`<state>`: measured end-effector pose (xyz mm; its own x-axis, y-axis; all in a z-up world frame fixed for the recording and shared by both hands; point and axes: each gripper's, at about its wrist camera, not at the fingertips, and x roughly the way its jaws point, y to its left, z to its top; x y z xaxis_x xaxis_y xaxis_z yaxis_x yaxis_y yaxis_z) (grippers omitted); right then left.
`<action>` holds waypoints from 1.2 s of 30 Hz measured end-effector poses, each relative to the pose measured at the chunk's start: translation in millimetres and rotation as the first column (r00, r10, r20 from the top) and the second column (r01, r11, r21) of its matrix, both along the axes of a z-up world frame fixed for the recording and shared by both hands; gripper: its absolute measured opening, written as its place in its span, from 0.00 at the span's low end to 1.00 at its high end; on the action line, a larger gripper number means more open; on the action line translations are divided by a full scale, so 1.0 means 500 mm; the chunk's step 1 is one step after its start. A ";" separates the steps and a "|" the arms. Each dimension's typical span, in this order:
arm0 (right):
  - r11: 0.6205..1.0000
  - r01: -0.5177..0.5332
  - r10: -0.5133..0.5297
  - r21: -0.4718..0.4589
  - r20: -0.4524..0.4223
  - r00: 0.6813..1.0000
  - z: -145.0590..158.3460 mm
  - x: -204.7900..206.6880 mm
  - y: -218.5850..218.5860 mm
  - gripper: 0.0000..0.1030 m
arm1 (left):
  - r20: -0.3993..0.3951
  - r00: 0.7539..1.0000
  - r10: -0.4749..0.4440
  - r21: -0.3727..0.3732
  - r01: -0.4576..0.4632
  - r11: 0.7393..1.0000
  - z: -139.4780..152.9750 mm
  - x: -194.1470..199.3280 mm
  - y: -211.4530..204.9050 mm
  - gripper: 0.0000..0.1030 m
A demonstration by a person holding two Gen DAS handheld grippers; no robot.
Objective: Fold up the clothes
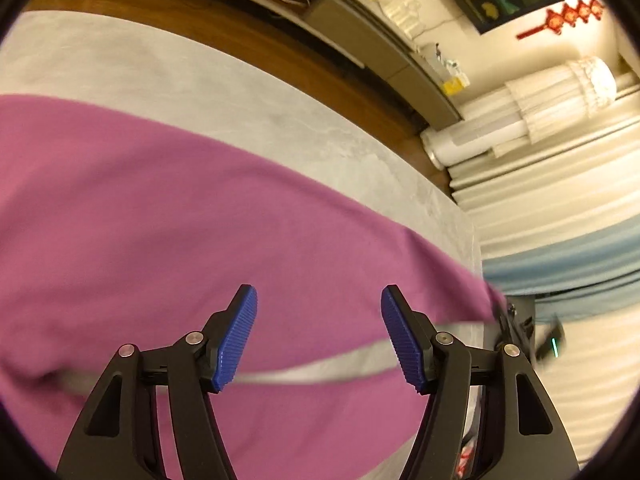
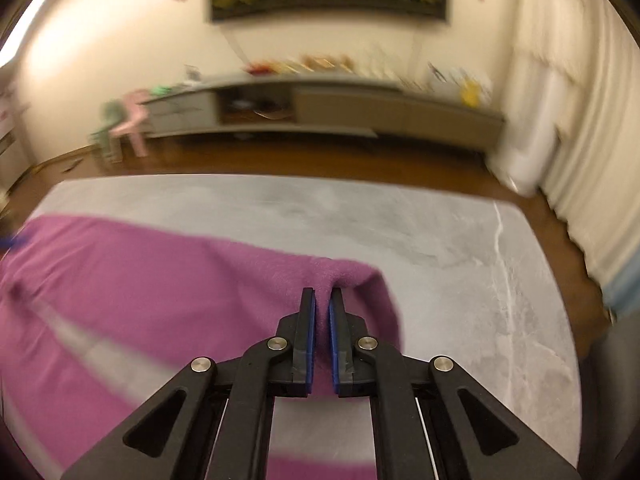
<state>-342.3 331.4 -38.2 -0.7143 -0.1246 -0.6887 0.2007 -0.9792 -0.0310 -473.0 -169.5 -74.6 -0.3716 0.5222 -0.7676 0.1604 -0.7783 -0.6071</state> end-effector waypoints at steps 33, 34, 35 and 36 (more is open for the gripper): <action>0.981 -0.070 0.106 0.180 -0.200 0.974 0.021 0.297 0.054 0.07 | -0.076 0.995 0.070 -0.013 -0.071 0.997 -0.016 0.078 0.088 0.05; 0.980 -0.065 0.103 0.189 -0.198 0.975 0.021 0.309 0.062 0.07 | -0.134 0.989 0.057 -0.002 -0.058 0.998 0.009 0.146 0.085 0.05; 0.979 -0.060 0.099 0.197 -0.196 0.976 0.022 0.321 0.070 0.07 | -0.176 0.984 0.036 -0.050 -0.046 0.998 0.018 0.221 0.090 0.05; 0.977 -0.054 0.095 0.206 -0.195 0.976 0.023 0.333 0.078 0.07 | -0.201 0.980 0.008 -0.122 -0.033 0.992 0.010 0.300 0.104 0.06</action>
